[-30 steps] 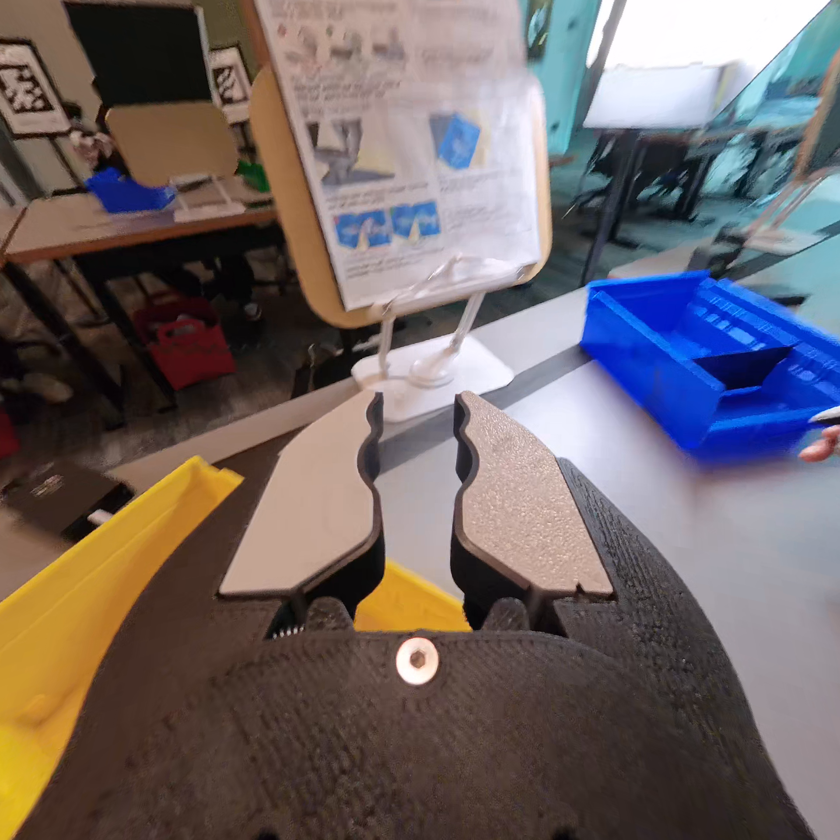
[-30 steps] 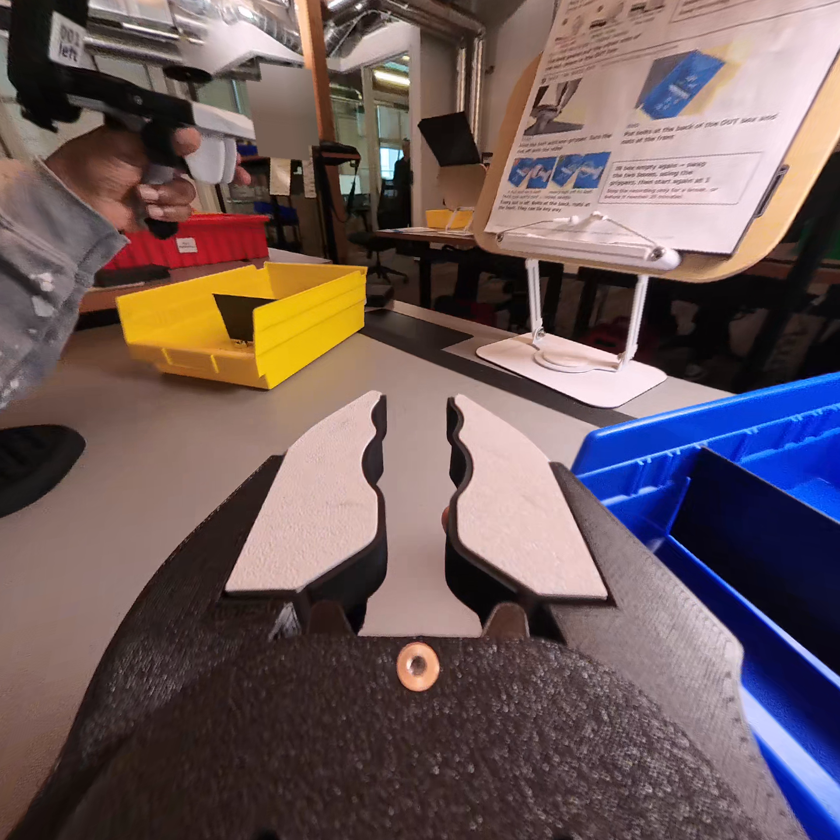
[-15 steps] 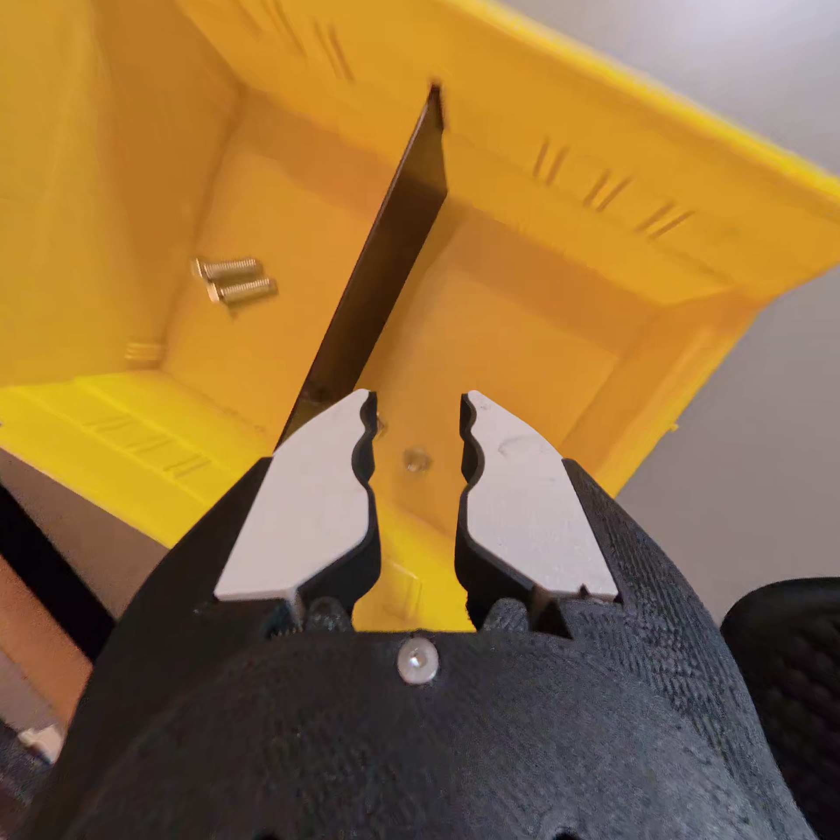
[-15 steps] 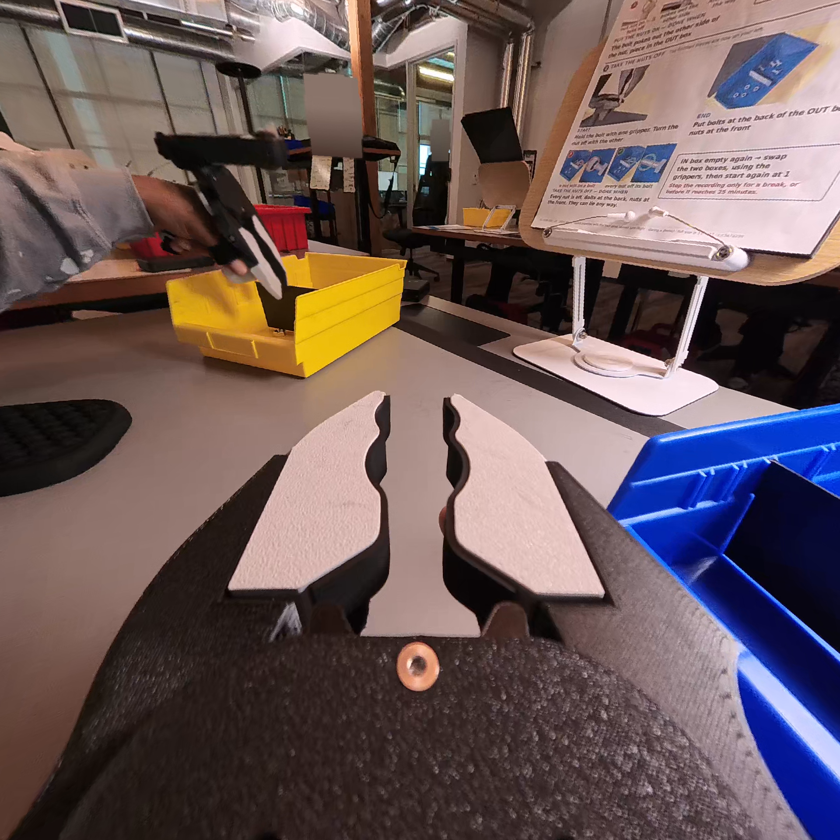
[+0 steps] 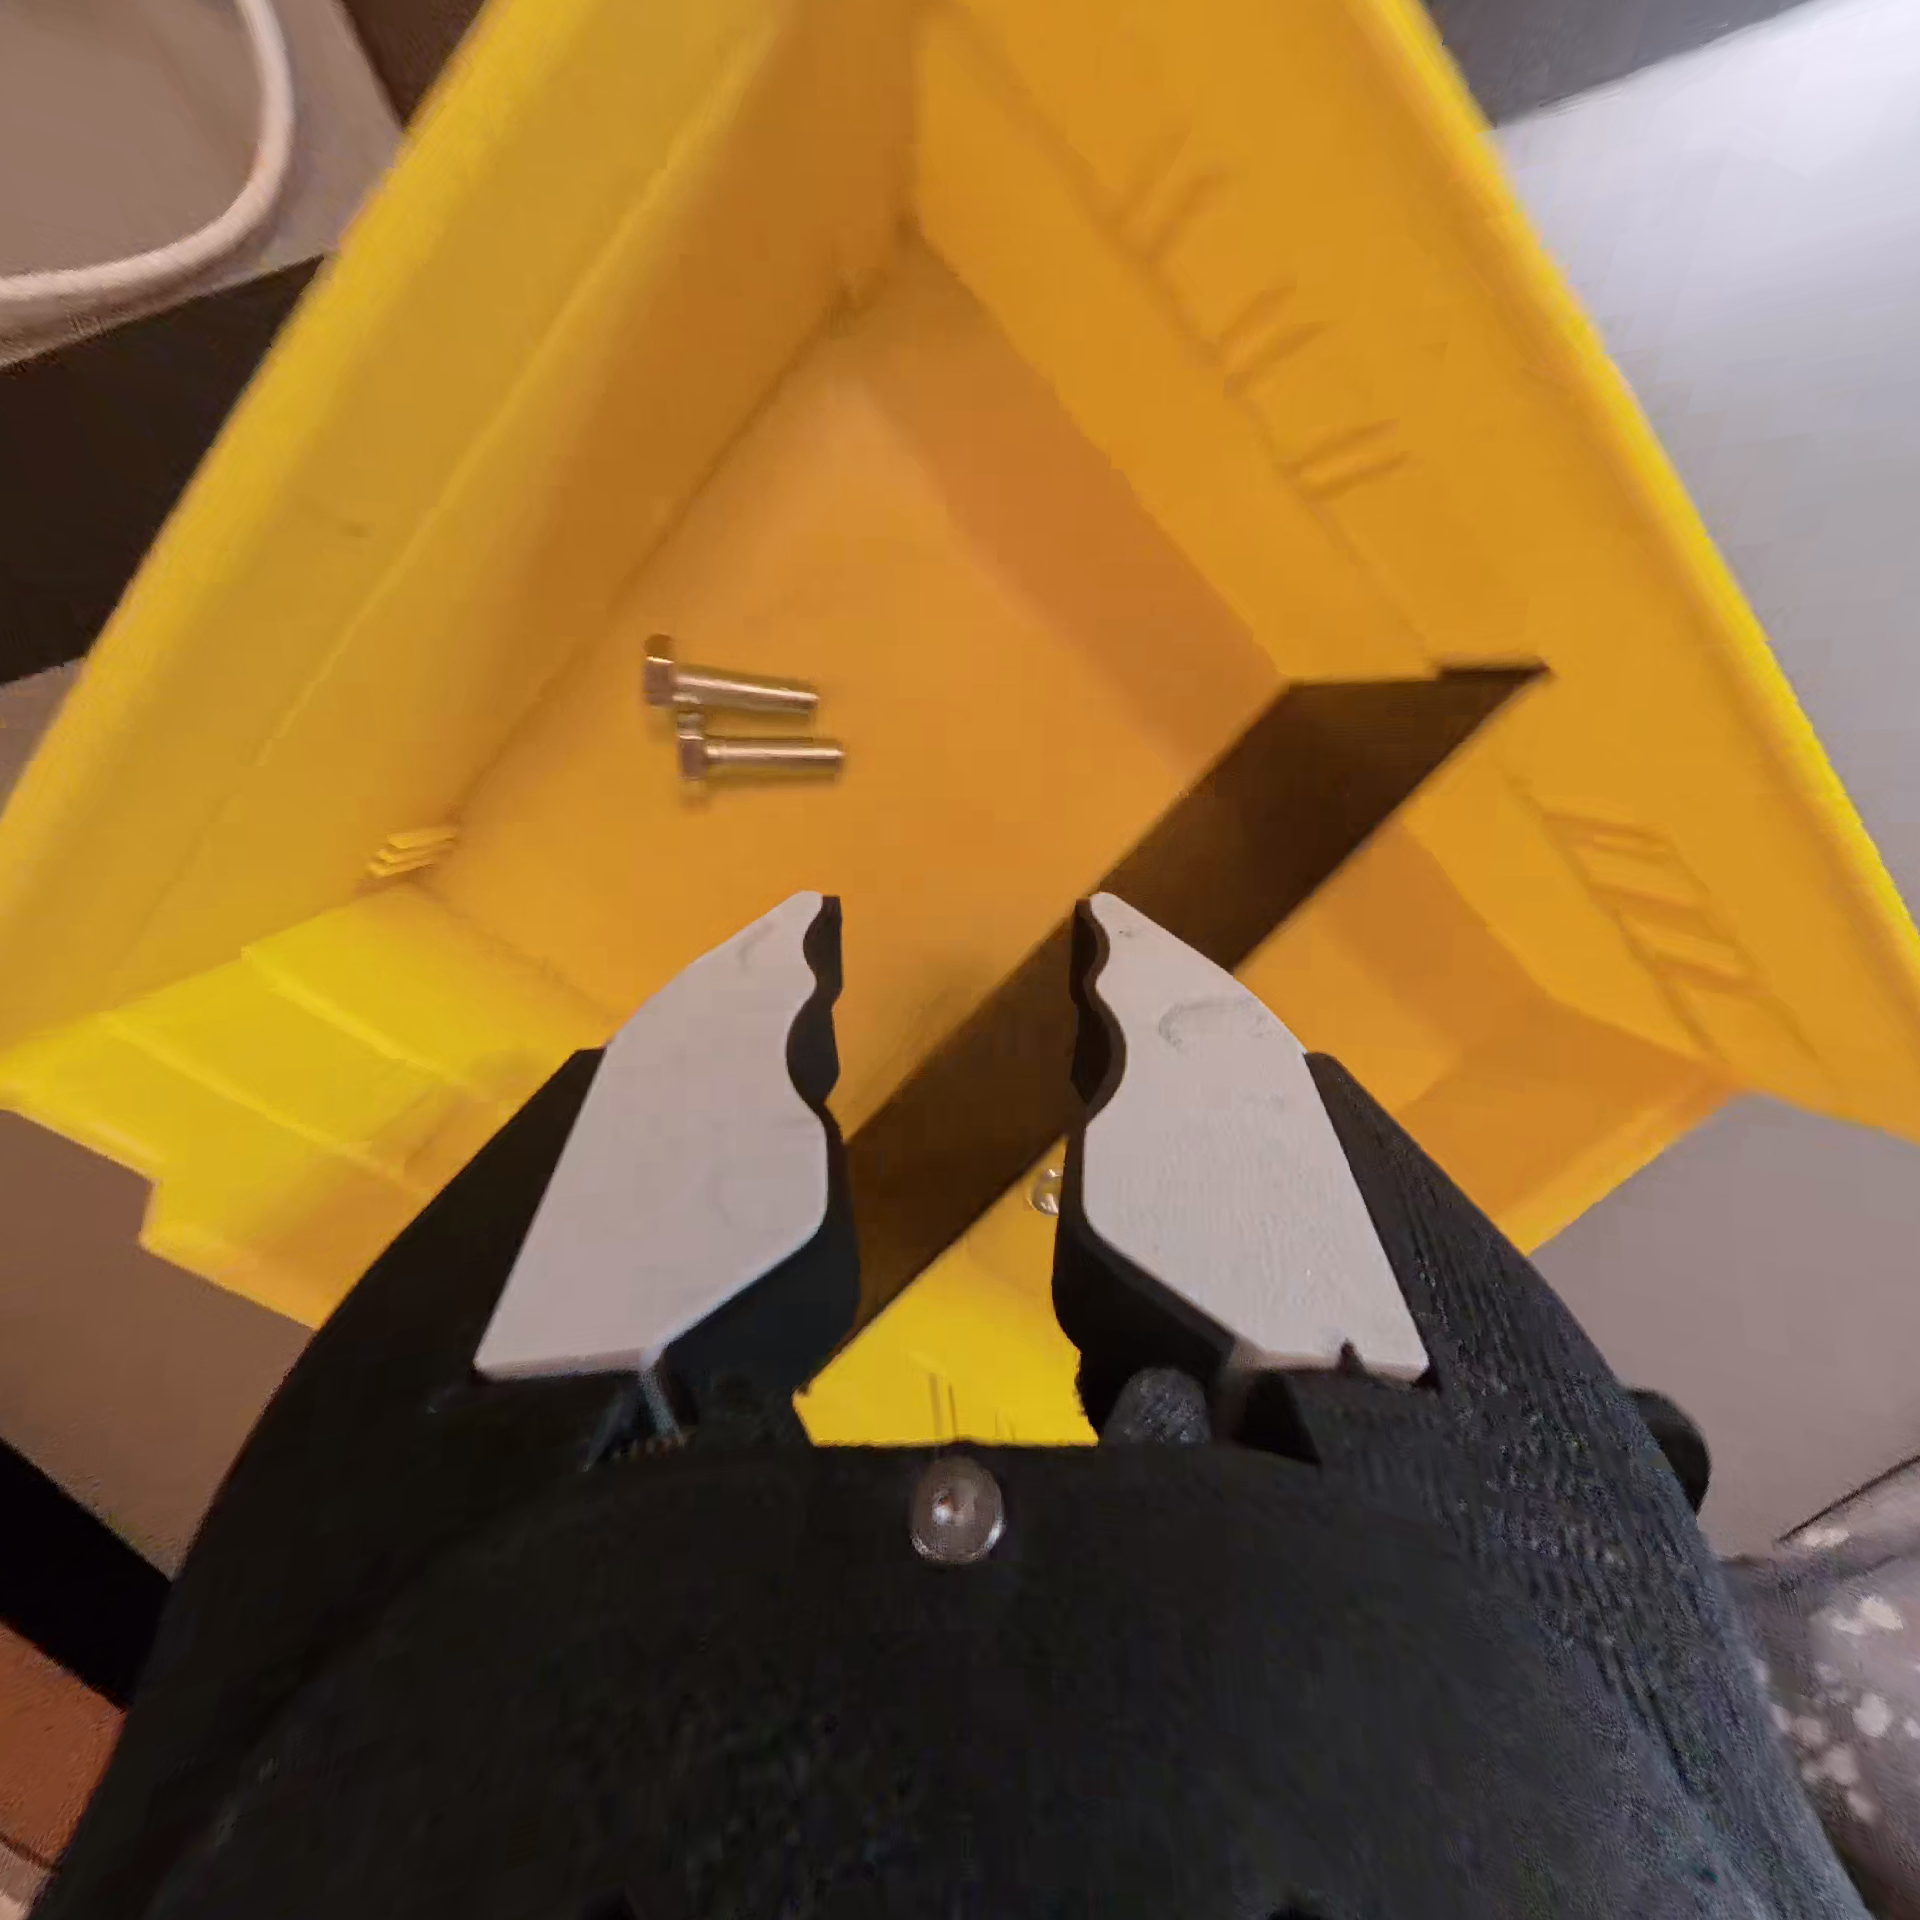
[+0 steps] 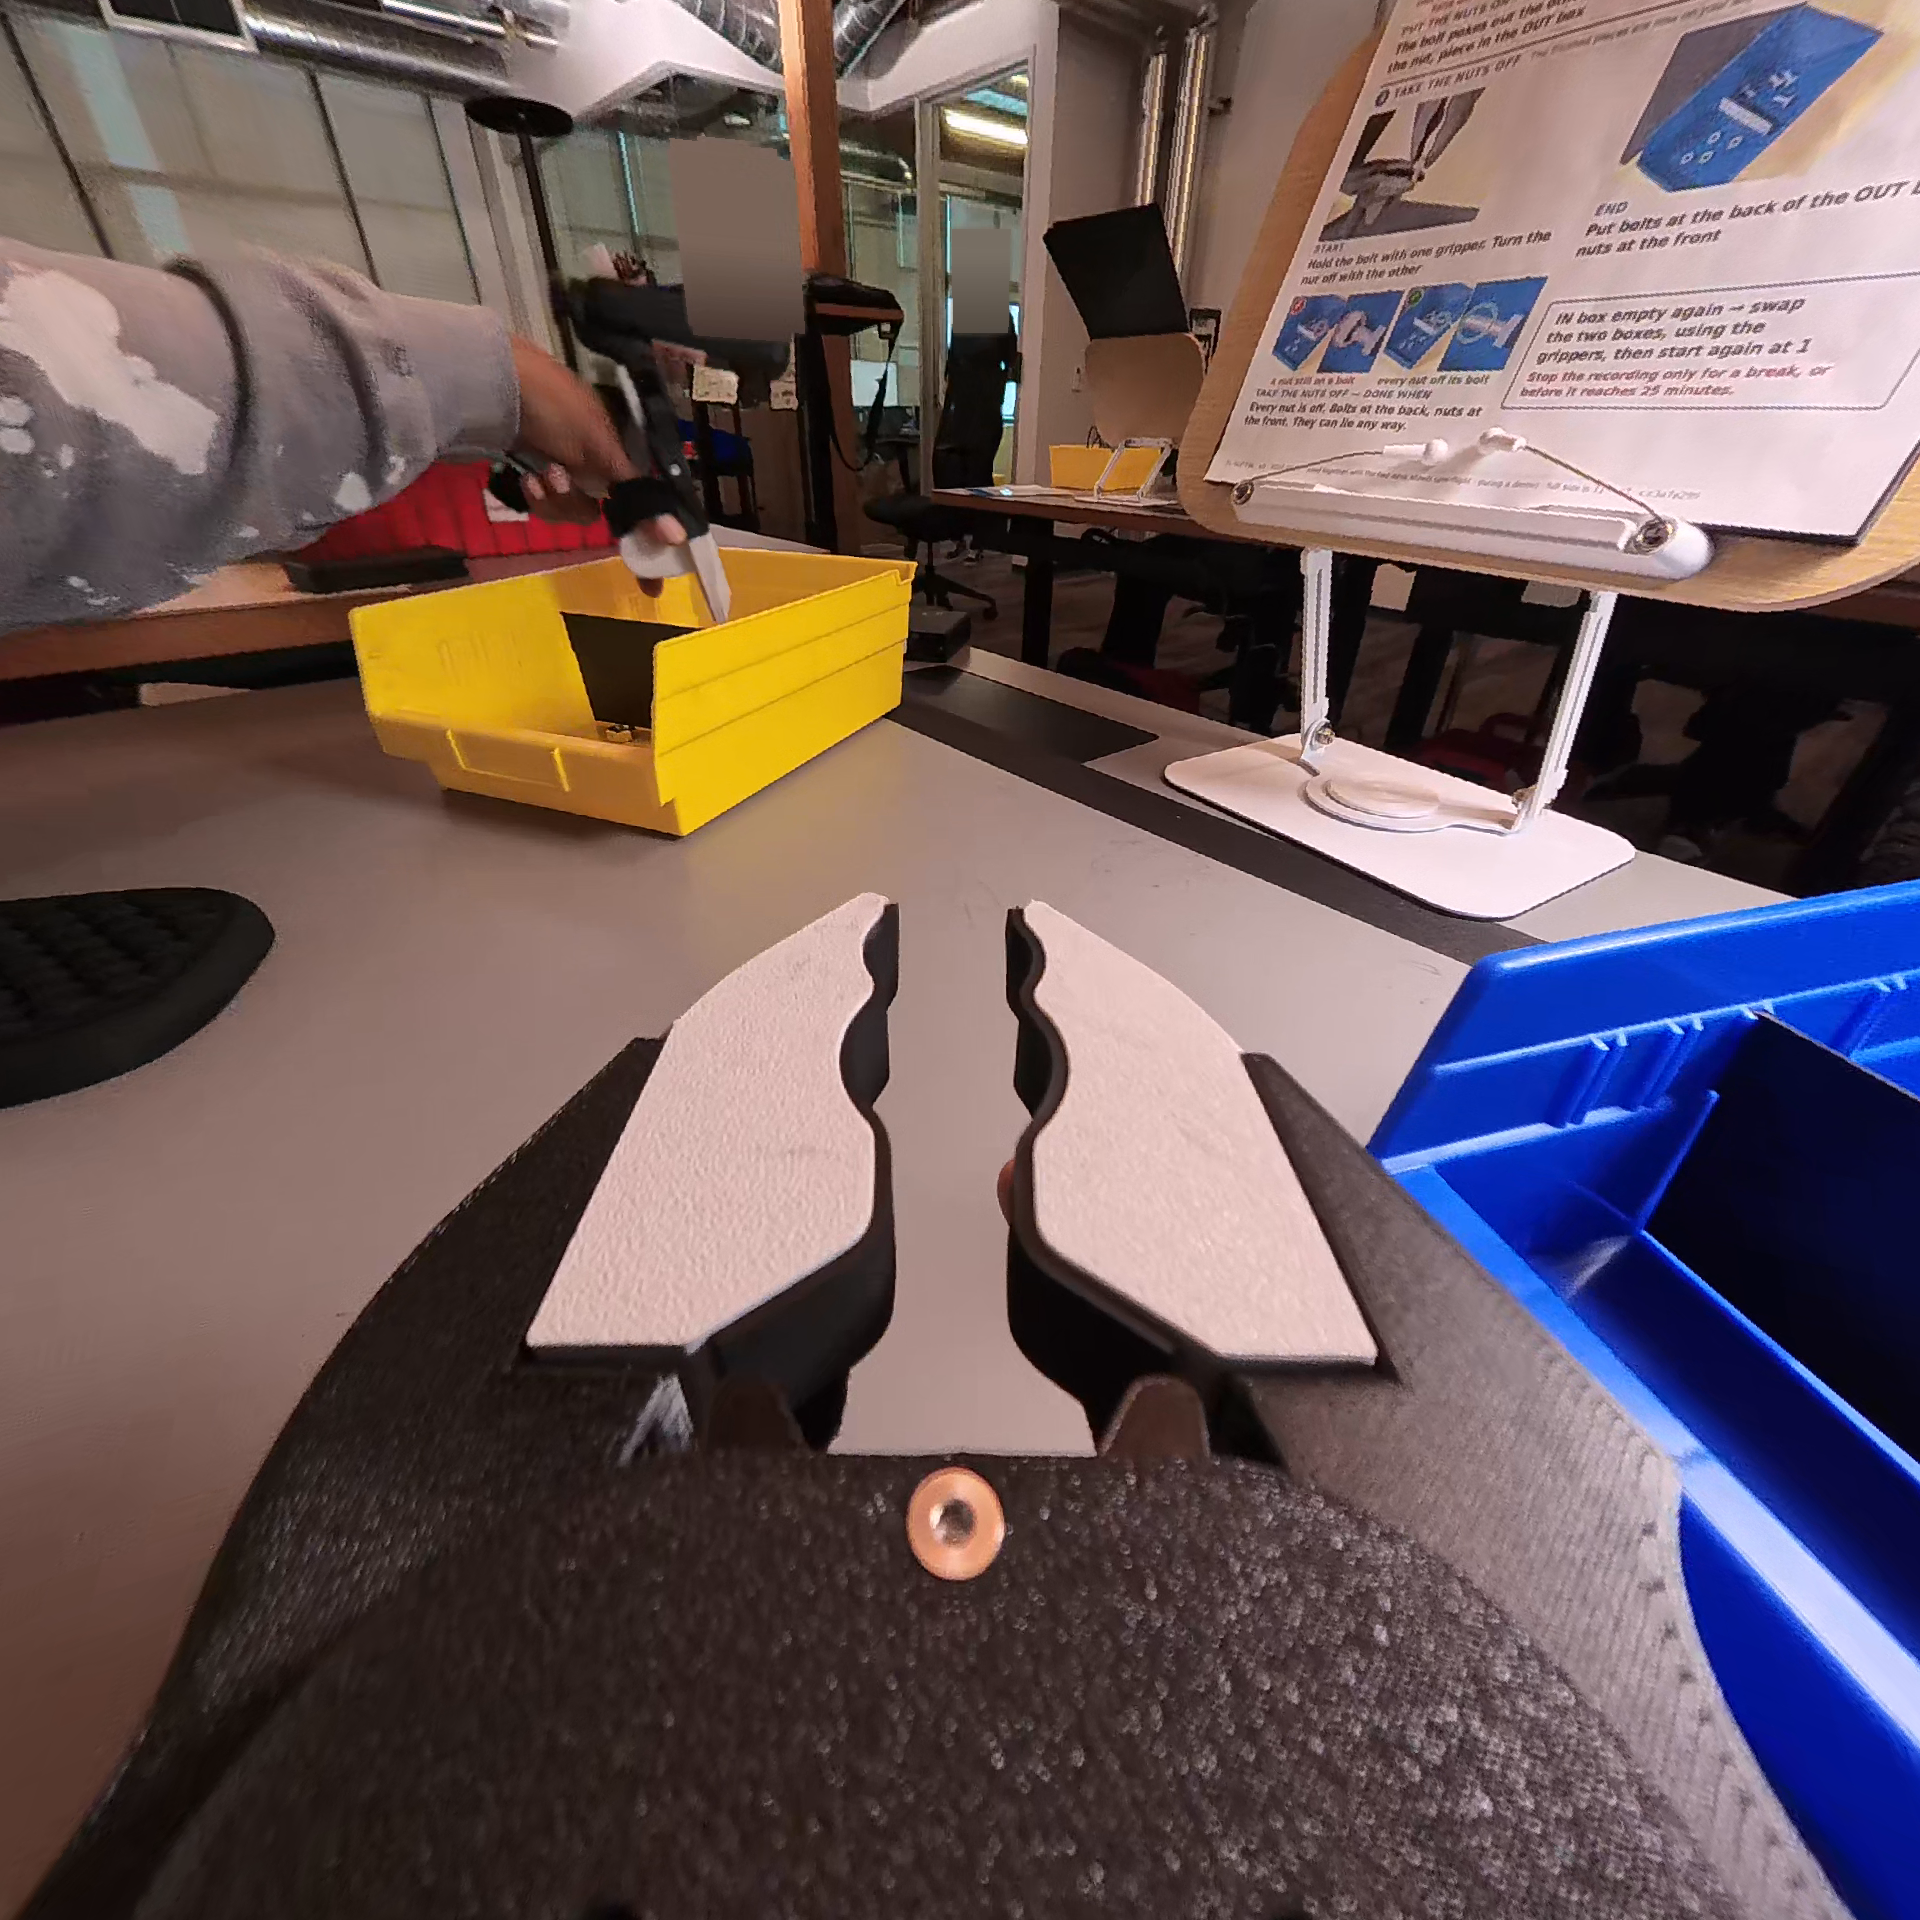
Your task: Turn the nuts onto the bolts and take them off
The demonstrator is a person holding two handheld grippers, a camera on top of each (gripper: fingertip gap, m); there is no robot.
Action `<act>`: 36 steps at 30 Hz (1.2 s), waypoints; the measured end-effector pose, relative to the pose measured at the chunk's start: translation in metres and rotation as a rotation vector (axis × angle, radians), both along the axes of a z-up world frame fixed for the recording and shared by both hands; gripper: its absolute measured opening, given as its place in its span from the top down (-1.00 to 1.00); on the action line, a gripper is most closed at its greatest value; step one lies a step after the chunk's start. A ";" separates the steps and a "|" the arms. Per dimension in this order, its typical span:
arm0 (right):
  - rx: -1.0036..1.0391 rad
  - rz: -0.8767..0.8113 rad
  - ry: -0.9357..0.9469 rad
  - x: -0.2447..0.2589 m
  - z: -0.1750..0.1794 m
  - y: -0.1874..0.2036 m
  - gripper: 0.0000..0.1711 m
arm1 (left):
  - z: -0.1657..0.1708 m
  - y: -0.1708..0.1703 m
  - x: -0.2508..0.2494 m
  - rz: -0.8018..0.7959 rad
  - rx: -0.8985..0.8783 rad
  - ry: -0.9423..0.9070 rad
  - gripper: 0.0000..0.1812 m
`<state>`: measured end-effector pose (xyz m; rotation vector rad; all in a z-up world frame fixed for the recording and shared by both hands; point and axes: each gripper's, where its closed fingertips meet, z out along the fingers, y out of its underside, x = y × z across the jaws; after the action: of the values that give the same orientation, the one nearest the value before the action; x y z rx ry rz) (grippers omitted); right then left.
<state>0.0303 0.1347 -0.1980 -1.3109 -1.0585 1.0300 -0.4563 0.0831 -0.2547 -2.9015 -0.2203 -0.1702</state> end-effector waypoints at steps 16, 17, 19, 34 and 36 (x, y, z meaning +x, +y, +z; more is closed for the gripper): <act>-0.010 -0.027 -0.027 0.003 -0.007 0.007 0.82 | -0.060 0.017 -0.047 0.184 -0.123 0.062 0.65; -0.010 -0.026 -0.028 0.003 -0.007 0.007 0.82 | -0.060 0.018 -0.046 0.187 -0.119 0.054 0.67; -0.008 -0.022 -0.028 0.003 -0.008 0.006 0.83 | -0.060 0.018 -0.046 0.191 -0.113 0.048 0.68; 0.021 0.002 -0.027 0.000 -0.006 -0.002 0.88 | -0.048 0.007 -0.049 0.128 -0.065 0.121 0.90; 0.024 0.004 -0.028 0.000 -0.005 -0.003 0.88 | -0.044 0.005 -0.050 0.120 -0.057 0.131 0.91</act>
<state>0.0302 0.1321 -0.2034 -1.3070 -1.0919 1.0022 -0.5061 0.0886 -0.2985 -2.9302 -0.3811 0.0471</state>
